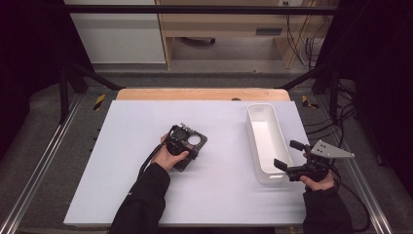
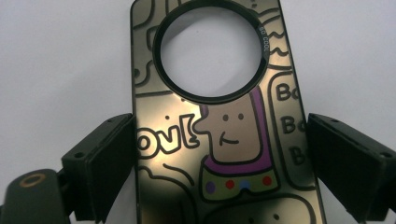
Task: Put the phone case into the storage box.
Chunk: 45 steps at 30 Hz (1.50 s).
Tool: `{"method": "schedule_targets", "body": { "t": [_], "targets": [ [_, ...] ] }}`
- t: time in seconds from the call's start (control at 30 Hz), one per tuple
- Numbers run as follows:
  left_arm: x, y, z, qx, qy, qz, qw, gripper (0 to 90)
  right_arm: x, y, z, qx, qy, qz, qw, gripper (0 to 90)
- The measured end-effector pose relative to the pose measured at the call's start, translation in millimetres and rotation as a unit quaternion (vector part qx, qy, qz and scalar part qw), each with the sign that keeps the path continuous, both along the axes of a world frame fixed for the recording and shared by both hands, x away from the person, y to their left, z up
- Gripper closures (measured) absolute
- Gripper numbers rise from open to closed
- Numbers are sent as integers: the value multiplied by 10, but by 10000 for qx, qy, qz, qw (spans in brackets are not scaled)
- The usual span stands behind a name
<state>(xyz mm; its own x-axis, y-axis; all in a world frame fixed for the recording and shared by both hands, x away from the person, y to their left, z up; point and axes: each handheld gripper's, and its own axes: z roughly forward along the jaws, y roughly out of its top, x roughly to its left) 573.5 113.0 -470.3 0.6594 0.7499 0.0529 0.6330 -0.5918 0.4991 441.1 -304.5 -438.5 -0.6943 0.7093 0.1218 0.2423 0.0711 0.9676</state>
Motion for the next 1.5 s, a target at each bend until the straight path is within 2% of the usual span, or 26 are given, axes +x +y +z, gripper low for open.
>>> {"method": "schedule_targets", "body": {
  "t": [0.37,0.43,0.7,1.03,1.2,1.5],
  "targets": [
    [-14,54,18,-59,-13,21,10000,115,1,0,0,-1,-2,7,10000,5],
    [-24,48,15,-14,-39,15,10000,115,0,1,-1,8,-7,10,10000,5],
    [-65,83,67,-87,-114,-5,9999,115,-1,-1,2,12,-10,23,10000,5],
    [-191,159,269,-365,-355,-86,9987,115,-7,0,12,15,-36,30,10000,5],
    [-273,219,349,-397,-498,-127,9979,115,-10,2,18,12,-47,41,10000,5],
    [-458,337,481,-573,-742,-269,9952,115,-17,12,31,2,-72,66,10000,5]
  ]
}}
